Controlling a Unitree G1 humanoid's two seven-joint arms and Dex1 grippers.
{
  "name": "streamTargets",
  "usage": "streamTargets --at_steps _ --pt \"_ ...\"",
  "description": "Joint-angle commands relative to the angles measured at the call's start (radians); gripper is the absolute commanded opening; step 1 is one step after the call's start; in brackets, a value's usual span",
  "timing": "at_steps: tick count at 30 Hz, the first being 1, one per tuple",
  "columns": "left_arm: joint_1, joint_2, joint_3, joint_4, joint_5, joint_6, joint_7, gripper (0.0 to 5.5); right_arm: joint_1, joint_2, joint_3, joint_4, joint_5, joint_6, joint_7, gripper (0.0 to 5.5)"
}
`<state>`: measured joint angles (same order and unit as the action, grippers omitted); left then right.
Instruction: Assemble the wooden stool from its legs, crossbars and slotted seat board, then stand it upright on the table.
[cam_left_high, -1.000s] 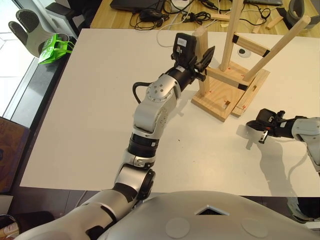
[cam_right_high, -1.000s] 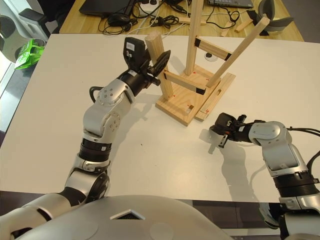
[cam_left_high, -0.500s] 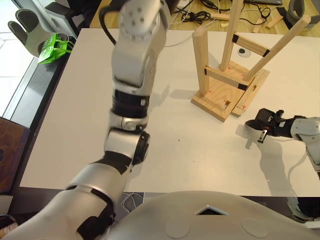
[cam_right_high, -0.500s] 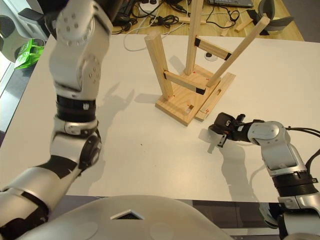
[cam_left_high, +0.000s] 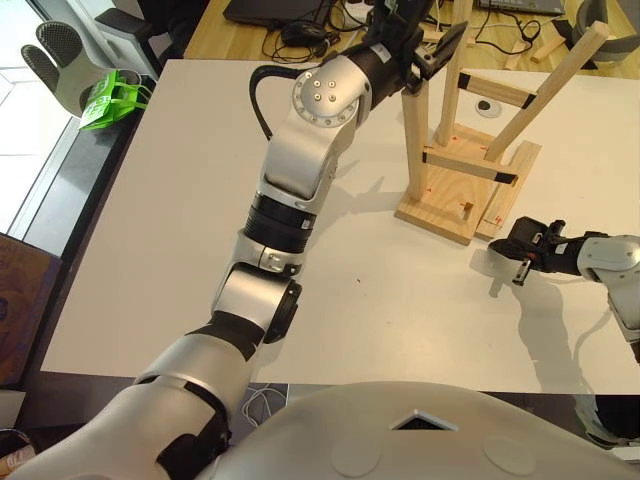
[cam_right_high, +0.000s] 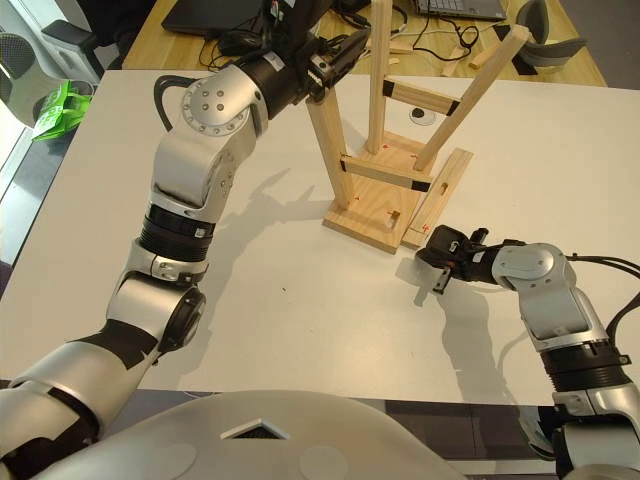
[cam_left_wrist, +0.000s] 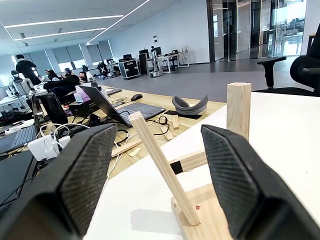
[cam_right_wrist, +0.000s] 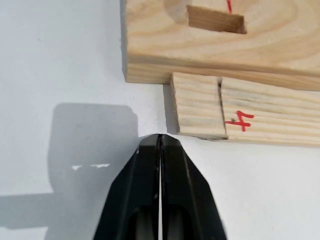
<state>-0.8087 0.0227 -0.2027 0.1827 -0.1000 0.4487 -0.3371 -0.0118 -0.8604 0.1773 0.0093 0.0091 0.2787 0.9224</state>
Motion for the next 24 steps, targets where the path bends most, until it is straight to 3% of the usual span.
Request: streamTargets --at_steps 1,7,11,16,24 --pt "-0.023 -0.007 0.029 -0.024 -0.015 0.087 0.009 3.12 0.028 0.014 0.033 0.020 -0.023 0.023 0.006 0.00" --pt "0.087 -0.012 -0.001 -0.257 -0.096 0.308 -0.023 3.12 0.053 -0.029 0.028 -0.007 -0.007 0.029 0.055 0.00" --pt "0.166 -0.006 0.042 -0.400 -0.130 0.416 0.016 3.12 0.048 -0.039 -0.049 0.013 -0.003 0.035 0.004 0.00" --pt "0.164 -0.007 0.143 -0.471 -0.172 0.425 0.064 3.14 0.016 -0.004 -0.172 0.029 0.023 0.137 -0.116 0.84" --pt "0.159 -0.014 0.239 -0.517 -0.215 0.354 0.119 3.14 -0.066 0.154 -0.344 0.017 0.051 0.383 -0.423 2.25"
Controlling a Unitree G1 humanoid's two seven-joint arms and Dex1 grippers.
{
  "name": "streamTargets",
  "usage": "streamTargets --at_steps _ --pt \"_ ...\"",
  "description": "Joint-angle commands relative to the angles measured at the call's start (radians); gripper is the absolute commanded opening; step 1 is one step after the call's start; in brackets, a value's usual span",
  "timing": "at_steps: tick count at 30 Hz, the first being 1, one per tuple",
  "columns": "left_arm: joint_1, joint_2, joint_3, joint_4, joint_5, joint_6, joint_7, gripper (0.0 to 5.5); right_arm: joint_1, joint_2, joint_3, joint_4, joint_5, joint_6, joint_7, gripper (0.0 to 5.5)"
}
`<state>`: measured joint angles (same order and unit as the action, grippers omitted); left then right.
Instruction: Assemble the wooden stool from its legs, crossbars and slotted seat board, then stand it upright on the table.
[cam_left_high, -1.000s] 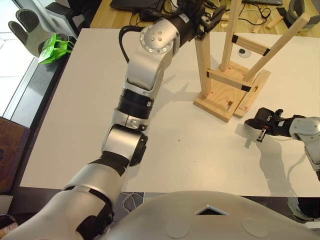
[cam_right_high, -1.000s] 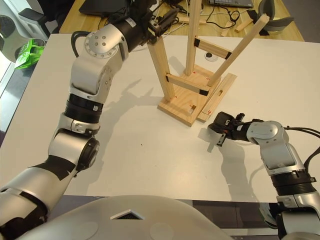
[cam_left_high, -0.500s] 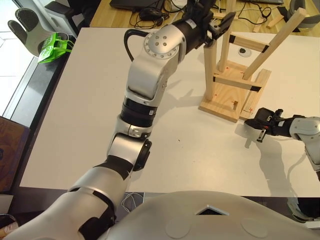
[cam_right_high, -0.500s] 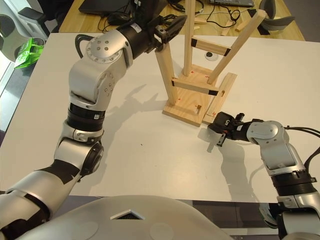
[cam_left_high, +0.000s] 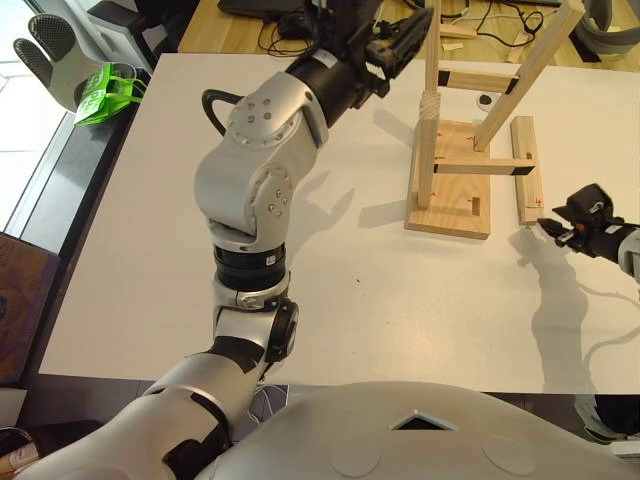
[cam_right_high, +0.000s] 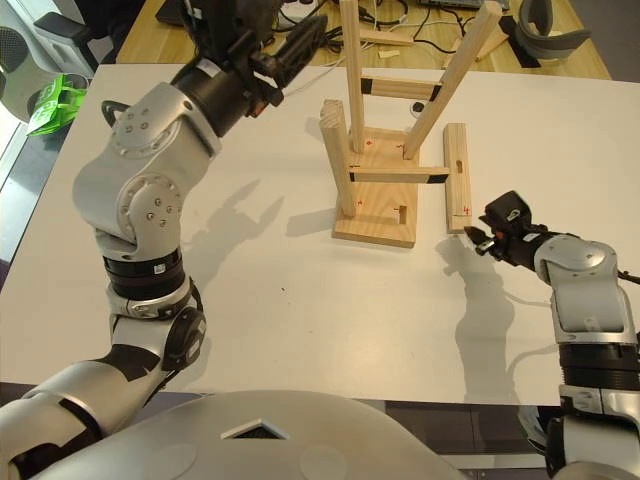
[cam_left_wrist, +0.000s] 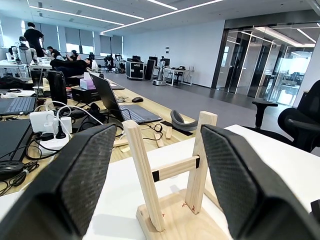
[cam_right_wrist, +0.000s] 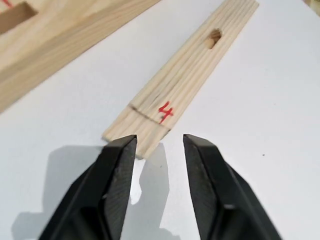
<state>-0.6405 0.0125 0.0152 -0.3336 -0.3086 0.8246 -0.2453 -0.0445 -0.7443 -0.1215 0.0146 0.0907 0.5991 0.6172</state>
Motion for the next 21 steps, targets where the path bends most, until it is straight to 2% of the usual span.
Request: streamTargets --at_steps 1,10,15,21 --pt "-0.008 -0.004 0.025 0.002 -0.007 -0.027 0.035 3.14 -0.041 0.047 -0.054 0.017 -0.037 0.071 -0.150 2.37" --pt "-0.037 0.011 0.017 0.055 0.007 -0.107 0.058 3.14 -0.157 0.216 -0.097 0.021 0.060 0.175 -0.250 3.88" --pt "-0.027 0.004 0.006 0.063 0.008 -0.122 0.076 3.14 -0.232 0.255 -0.138 0.106 0.113 0.294 -0.283 4.60" --pt "-0.009 0.001 0.004 0.069 0.006 -0.136 0.095 3.14 -0.251 0.246 -0.162 0.197 0.134 0.438 -0.298 4.60"
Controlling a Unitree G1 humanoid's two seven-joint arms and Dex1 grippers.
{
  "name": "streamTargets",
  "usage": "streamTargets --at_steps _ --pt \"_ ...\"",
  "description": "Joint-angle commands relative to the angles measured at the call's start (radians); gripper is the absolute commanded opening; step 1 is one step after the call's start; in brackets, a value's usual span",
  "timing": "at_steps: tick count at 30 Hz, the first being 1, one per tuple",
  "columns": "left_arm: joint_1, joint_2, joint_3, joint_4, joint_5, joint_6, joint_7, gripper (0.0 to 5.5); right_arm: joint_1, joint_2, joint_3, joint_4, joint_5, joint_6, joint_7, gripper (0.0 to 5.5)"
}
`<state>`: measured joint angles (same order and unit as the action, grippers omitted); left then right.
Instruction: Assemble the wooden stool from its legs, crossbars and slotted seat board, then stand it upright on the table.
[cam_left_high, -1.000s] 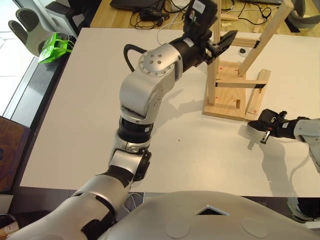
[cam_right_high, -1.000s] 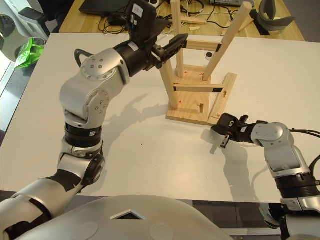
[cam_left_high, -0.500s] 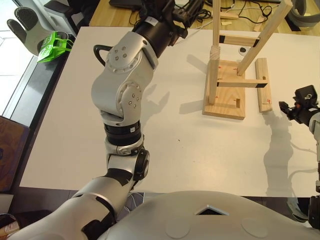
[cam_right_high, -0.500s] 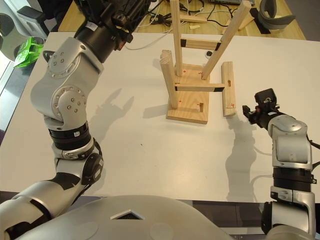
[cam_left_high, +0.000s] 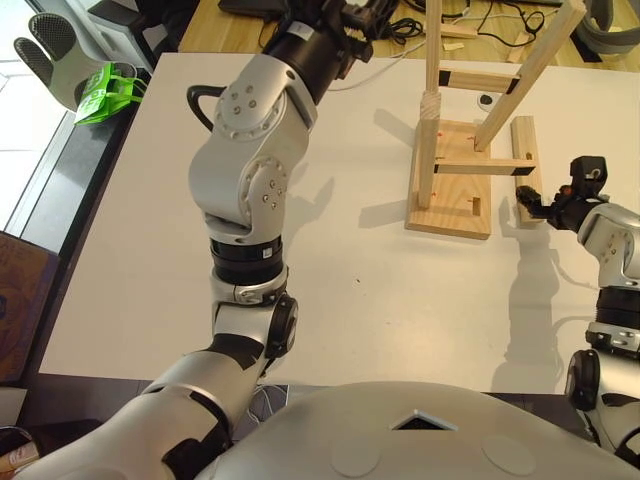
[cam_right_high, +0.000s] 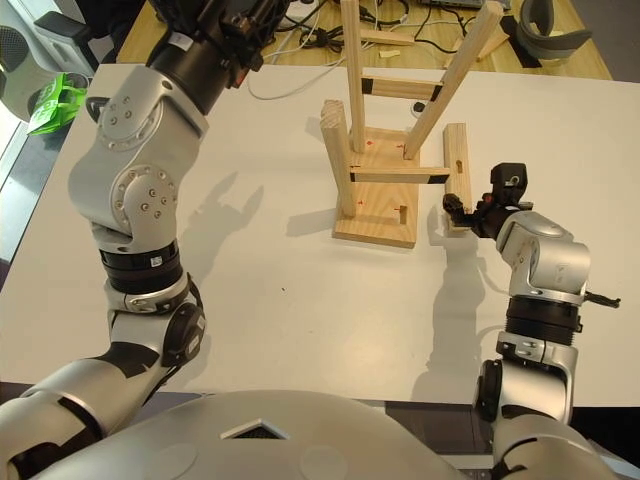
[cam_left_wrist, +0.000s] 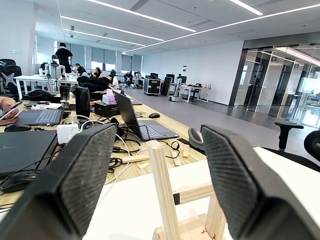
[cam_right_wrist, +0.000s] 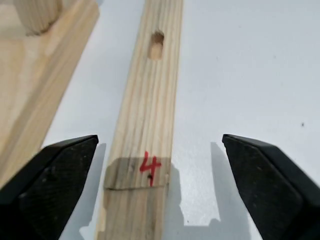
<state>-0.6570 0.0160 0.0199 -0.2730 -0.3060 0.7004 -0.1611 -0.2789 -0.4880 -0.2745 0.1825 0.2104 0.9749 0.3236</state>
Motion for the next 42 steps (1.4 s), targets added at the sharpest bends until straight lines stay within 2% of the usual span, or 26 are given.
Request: streamTargets --at_steps 1,4,7,17,22,25,32,37,42 --pt "0.010 -0.003 -0.002 0.011 0.004 -0.017 0.013 3.14 -0.012 -0.013 -0.005 0.037 0.014 0.075 -0.003 4.60" --pt "0.022 -0.008 -0.006 0.017 0.010 -0.032 0.023 3.14 0.012 -0.017 -0.002 0.048 0.009 0.112 -0.011 4.60" --pt "0.028 -0.012 0.000 0.023 0.012 -0.047 0.038 3.14 0.031 -0.009 -0.030 0.069 -0.003 0.141 -0.056 4.22" --pt "0.014 -0.010 0.027 0.065 0.018 -0.113 0.071 3.14 0.072 0.011 -0.071 0.034 -0.001 0.137 -0.122 2.53" --pt "-0.012 -0.028 0.026 0.101 0.020 -0.144 0.096 3.14 0.041 0.007 -0.076 0.048 -0.012 0.084 -0.142 1.86" --pt "-0.029 -0.029 0.027 0.112 0.018 -0.151 0.099 3.14 0.020 -0.004 -0.077 0.058 -0.021 0.043 -0.156 1.84" --pt "-0.064 -0.035 0.045 0.141 0.010 -0.153 0.115 3.14 -0.039 -0.056 0.010 0.034 -0.098 -0.127 -0.156 1.84" --pt "-0.128 -0.017 0.056 0.172 0.002 -0.158 0.095 3.14 -0.020 -0.022 0.048 -0.043 -0.157 -0.242 -0.219 1.82" --pt "-0.156 0.002 0.056 0.212 0.006 -0.177 0.072 3.14 0.042 0.032 0.014 -0.157 -0.120 -0.157 -0.229 1.82"
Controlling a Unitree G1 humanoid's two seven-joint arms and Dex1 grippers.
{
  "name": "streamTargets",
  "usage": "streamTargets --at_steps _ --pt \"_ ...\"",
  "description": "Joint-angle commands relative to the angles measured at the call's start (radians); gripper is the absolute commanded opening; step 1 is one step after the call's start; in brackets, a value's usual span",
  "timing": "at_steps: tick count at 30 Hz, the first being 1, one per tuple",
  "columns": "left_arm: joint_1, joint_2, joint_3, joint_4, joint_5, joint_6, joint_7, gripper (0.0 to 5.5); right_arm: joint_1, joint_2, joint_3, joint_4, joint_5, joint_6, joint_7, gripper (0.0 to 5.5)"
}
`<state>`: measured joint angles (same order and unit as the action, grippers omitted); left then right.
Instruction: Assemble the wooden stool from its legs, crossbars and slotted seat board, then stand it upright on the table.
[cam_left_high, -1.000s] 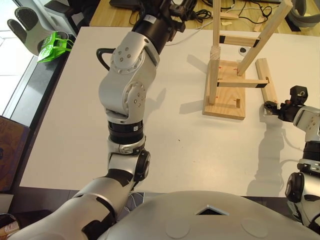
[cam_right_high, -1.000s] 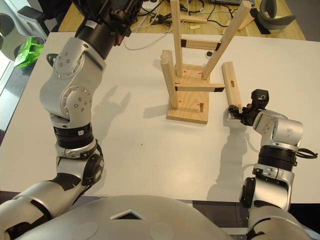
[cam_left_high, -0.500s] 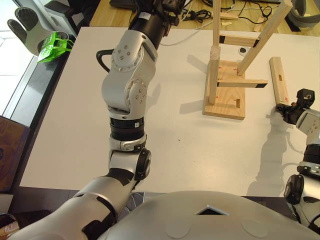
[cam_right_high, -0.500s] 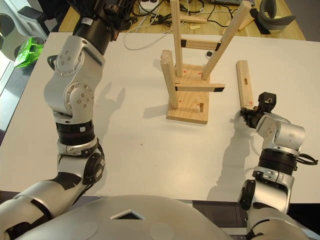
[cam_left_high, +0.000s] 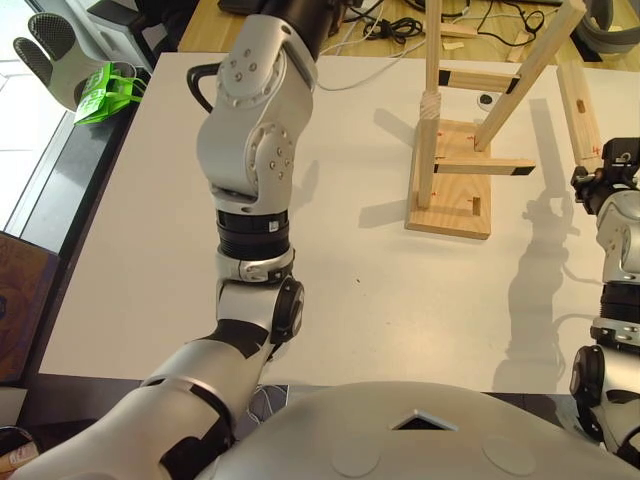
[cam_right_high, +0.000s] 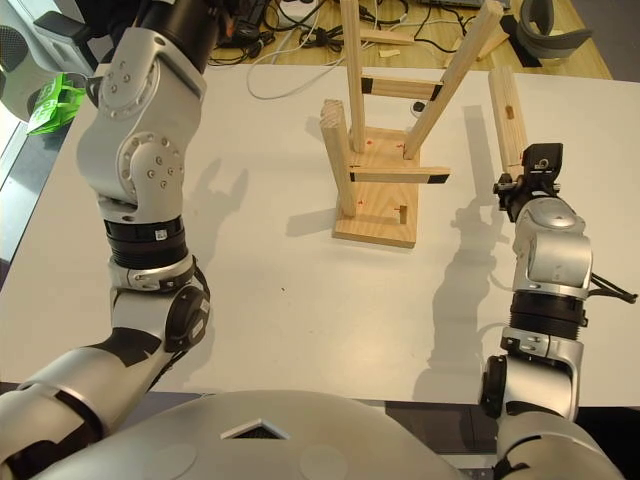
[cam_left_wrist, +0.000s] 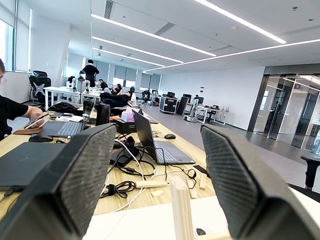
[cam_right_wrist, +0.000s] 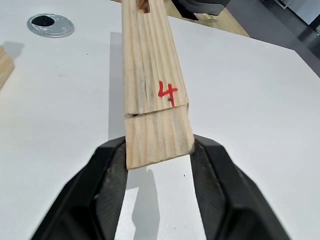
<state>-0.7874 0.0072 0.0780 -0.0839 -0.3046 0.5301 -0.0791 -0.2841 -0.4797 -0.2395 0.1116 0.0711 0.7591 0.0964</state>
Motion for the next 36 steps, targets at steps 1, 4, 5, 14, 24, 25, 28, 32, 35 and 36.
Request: streamTargets --at_steps 1,4,5,14,24,25,28,32,35,36 --pt "-0.025 0.012 -0.002 0.022 0.004 -0.008 -0.010 3.14 0.067 0.016 -0.017 -0.114 0.011 0.057 0.000 1.82" --pt "-0.002 0.010 0.001 0.011 0.009 -0.015 -0.001 3.14 0.092 -0.018 0.007 -0.157 -0.052 -0.026 -0.022 1.82" --pt "0.001 0.006 0.000 0.010 0.010 -0.020 0.003 3.14 0.086 -0.023 0.010 -0.158 -0.072 -0.058 -0.033 1.82" --pt "-0.087 0.020 0.026 0.088 -0.004 -0.098 -0.022 3.14 -0.014 -0.084 0.049 -0.110 -0.270 -0.500 -0.177 1.82" --pt "-0.183 -0.107 0.132 0.150 -0.421 0.189 -0.121 3.14 -0.211 -0.113 0.169 -0.106 -0.212 -0.911 0.045 1.82" --pt "-0.182 -0.118 0.142 0.141 -0.470 0.227 -0.121 3.14 -0.237 -0.106 0.177 -0.102 -0.183 -0.920 0.087 1.82" --pt "-0.186 -0.144 0.156 0.115 -0.570 0.287 -0.102 3.14 -0.310 -0.075 0.201 -0.120 -0.094 -0.893 0.195 1.82" --pt "-0.192 -0.149 0.135 0.106 -0.587 0.271 -0.084 3.14 -0.343 -0.019 0.230 -0.210 0.029 -0.769 0.288 1.82" --pt "-0.184 -0.142 0.099 0.110 -0.533 0.217 -0.073 3.14 -0.340 0.022 0.231 -0.290 0.102 -0.661 0.305 1.82" --pt "-0.181 -0.141 0.093 0.110 -0.521 0.200 -0.067 3.14 -0.334 0.031 0.235 -0.317 0.123 -0.625 0.310 1.82"
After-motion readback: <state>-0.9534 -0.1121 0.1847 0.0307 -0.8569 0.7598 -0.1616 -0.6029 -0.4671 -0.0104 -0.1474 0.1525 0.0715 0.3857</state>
